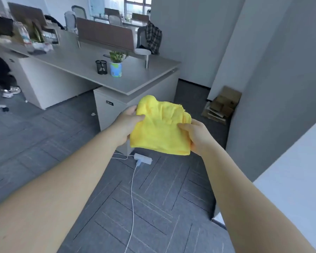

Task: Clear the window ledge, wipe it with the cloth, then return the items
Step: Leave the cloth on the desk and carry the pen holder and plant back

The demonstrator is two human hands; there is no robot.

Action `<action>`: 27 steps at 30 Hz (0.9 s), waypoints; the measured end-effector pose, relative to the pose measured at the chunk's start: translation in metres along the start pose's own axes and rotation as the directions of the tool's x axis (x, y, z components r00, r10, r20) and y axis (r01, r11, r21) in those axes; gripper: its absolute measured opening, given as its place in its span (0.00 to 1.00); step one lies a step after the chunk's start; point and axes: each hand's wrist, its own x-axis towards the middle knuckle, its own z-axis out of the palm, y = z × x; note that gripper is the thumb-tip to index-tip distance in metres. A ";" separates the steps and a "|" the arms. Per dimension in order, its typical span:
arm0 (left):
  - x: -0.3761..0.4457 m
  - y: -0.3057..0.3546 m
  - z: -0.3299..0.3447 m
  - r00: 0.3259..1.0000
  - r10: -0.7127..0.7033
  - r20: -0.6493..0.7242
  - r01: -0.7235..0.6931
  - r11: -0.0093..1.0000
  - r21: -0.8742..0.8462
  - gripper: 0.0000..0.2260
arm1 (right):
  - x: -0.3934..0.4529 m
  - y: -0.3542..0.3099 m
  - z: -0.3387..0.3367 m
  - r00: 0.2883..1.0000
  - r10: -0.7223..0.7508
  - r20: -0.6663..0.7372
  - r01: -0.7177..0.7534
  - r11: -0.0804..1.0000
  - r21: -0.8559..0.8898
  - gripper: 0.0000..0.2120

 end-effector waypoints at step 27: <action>0.453 0.047 -0.217 0.998 -0.055 -0.025 0.059 0.977 0.204 0.24 | 0.428 -0.086 0.230 1.000 0.023 -0.002 -0.023 0.999 0.042 0.18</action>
